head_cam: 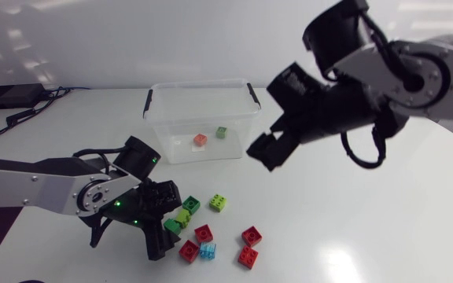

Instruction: Place the duplo bricks in the container

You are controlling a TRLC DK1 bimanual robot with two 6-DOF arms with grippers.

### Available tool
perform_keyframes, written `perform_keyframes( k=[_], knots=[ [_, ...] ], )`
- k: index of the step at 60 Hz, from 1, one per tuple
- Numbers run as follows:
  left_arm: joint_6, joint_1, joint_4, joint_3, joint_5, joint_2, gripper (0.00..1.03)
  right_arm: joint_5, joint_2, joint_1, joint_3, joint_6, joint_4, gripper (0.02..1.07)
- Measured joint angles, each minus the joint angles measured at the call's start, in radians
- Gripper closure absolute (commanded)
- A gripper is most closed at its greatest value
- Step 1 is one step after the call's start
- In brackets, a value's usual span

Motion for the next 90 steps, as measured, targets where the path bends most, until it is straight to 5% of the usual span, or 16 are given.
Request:
perform_keyframes(
  k=[5,24,41,61,65,71,76,90],
  knots=[
    [-0.005,0.001,0.000,0.004,-0.008,0.048,0.72,0.001,-0.009,0.040,-0.107,0.000,0.001,0.06],
    [-0.008,0.021,-0.097,0.053,-0.033,-0.039,0.74,0.030,0.141,0.128,-0.259,0.056,0.047,0.07],
    [-0.012,0.089,-0.229,0.314,-0.024,-0.248,0.74,0.039,0.233,0.147,-0.259,0.071,0.058,0.07],
    [-0.110,0.238,-0.016,0.583,0.005,-0.102,0.72,0.054,0.293,0.188,-0.246,0.078,0.080,0.11],
    [-0.136,0.255,0.032,0.622,0.006,-0.029,0.68,0.057,0.303,0.192,-0.238,0.079,0.082,0.18],
    [-0.174,0.263,0.072,0.670,-0.005,0.100,0.05,0.070,0.328,0.192,-0.228,0.079,0.091,0.45],
    [-0.196,0.262,0.087,0.671,-0.022,0.153,0.04,0.079,0.348,0.192,-0.228,0.079,0.090,0.72],
    [-0.241,0.240,0.056,0.624,-0.026,-0.007,0.04,0.103,0.308,0.167,-0.225,0.078,0.053,0.75]
  ],
)
